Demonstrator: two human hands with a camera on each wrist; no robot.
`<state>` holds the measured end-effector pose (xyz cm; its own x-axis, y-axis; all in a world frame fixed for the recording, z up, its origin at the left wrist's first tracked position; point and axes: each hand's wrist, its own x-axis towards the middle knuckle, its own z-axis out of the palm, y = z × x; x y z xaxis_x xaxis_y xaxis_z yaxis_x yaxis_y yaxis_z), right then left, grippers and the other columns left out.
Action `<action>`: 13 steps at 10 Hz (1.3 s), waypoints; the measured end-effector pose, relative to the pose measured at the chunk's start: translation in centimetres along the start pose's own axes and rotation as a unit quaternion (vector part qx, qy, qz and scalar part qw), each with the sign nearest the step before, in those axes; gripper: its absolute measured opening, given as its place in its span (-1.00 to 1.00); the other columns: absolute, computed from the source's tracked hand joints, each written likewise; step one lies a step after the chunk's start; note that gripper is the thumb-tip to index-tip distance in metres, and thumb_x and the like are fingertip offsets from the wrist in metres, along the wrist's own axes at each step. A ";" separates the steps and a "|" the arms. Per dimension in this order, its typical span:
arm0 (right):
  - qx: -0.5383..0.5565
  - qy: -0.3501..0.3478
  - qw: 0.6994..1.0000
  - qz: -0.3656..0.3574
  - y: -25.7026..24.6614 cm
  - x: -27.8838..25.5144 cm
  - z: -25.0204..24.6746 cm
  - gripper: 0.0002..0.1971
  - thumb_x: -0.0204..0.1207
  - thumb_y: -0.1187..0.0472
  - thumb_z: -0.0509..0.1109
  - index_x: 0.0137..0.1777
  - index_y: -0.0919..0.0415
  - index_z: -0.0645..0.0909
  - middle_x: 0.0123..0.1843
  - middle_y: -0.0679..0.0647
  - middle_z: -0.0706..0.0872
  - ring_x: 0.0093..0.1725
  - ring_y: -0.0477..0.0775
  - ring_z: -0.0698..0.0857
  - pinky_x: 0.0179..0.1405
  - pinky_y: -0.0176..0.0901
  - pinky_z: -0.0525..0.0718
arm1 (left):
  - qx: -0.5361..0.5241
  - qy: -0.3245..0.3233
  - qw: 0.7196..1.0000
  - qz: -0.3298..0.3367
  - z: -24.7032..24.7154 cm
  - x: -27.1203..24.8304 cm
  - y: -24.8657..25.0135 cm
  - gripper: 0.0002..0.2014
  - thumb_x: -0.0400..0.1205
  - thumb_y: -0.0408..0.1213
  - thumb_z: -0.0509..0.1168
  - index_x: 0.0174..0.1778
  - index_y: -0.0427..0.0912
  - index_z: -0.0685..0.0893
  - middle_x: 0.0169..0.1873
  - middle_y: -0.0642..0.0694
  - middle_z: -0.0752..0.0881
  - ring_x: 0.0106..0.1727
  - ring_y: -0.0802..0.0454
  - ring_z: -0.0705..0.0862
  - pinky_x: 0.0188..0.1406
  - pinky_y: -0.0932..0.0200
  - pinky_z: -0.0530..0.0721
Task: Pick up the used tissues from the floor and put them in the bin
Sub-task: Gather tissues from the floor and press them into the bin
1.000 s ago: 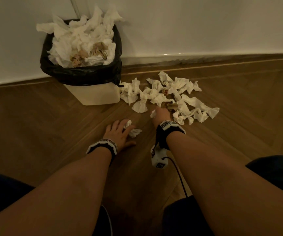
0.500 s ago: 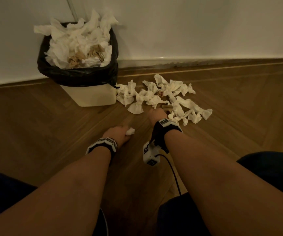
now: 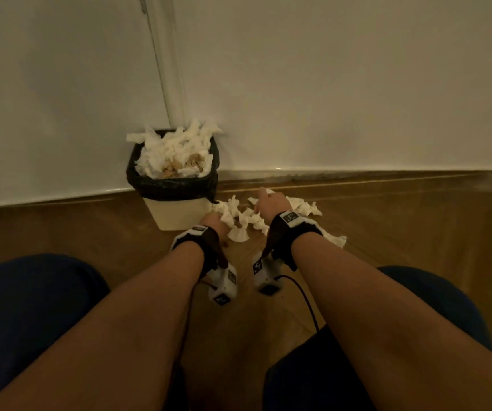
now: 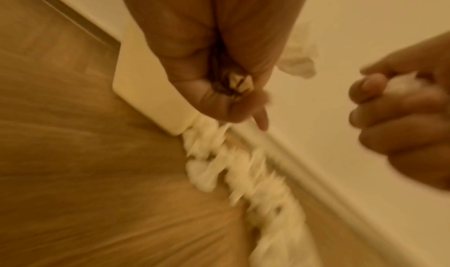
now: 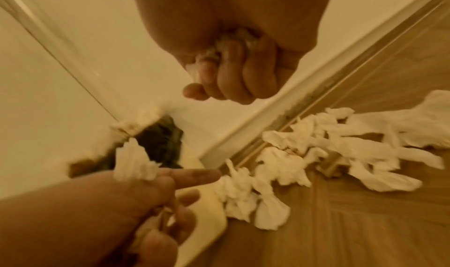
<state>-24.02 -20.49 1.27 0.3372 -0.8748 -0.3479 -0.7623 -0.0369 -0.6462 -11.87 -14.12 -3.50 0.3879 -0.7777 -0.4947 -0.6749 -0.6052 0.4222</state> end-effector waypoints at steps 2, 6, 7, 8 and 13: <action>0.148 -0.047 0.987 -0.036 -7.1 -4.8 -4.0 -0.60 0.59 0.28 0.24 0.41 0.37 0.48 0.44 0.32 0.51 0.42 0.31 0.50 0.22 0.00 0.52 | -0.263 0.083 0.961 -0.032 -7.1 -5.3 2.8 -0.66 0.67 -0.48 0.10 0.37 -0.47 0.46 0.25 -0.45 0.61 -0.50 0.05 0.61 -0.67 0.45 0.48; -0.067 -0.013 0.987 -0.144 -14.1 -6.4 -3.2 -0.57 0.67 0.28 0.11 0.54 0.14 0.35 0.54 0.22 0.38 0.44 0.29 0.47 0.45 0.01 0.45 | -0.056 0.257 0.963 0.051 -18.7 -9.6 0.2 -0.76 0.67 -0.40 0.10 -0.02 -0.48 0.63 0.12 -0.48 0.64 -0.02 -0.28 0.58 0.11 -0.08 0.55; -0.078 0.013 0.977 -0.199 -15.0 -5.2 -1.7 -0.63 0.65 0.28 0.17 0.43 0.19 0.51 0.45 0.20 0.52 0.41 0.26 0.51 0.40 -0.04 0.48 | -0.096 0.244 0.965 0.025 -18.7 -7.8 -1.3 -0.53 0.69 -0.06 0.13 0.20 -0.45 0.60 0.19 -0.41 0.63 0.22 -0.33 0.59 0.20 -0.04 0.53; -0.008 0.024 0.975 -0.223 -15.0 -3.6 -0.5 -0.66 0.58 0.41 0.19 0.28 0.25 0.65 0.30 0.26 0.66 0.26 0.28 0.63 0.29 0.05 0.58 | -0.137 0.236 0.962 0.017 -18.4 -6.0 -2.0 -0.35 0.72 0.12 -0.10 0.31 -0.43 0.53 0.24 -0.40 0.61 0.30 -0.34 0.55 0.28 -0.05 0.47; -0.124 0.040 0.968 -0.214 -13.4 4.4 5.0 -0.71 0.62 0.34 0.25 0.28 0.30 0.64 0.30 0.33 0.52 0.37 0.25 0.50 0.35 -0.14 0.46 | -0.152 0.231 0.958 -0.074 -15.8 3.2 -4.7 -0.47 0.58 -0.16 0.35 0.45 -0.19 0.42 0.48 -0.34 0.31 0.46 -0.31 0.37 0.32 0.02 0.41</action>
<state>-9.60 -21.47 5.00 0.6149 -0.7883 -0.0244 -0.6753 -0.5102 -0.5326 2.44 -16.41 4.96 0.7498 -0.6286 -0.2065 -0.4035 -0.6817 0.6103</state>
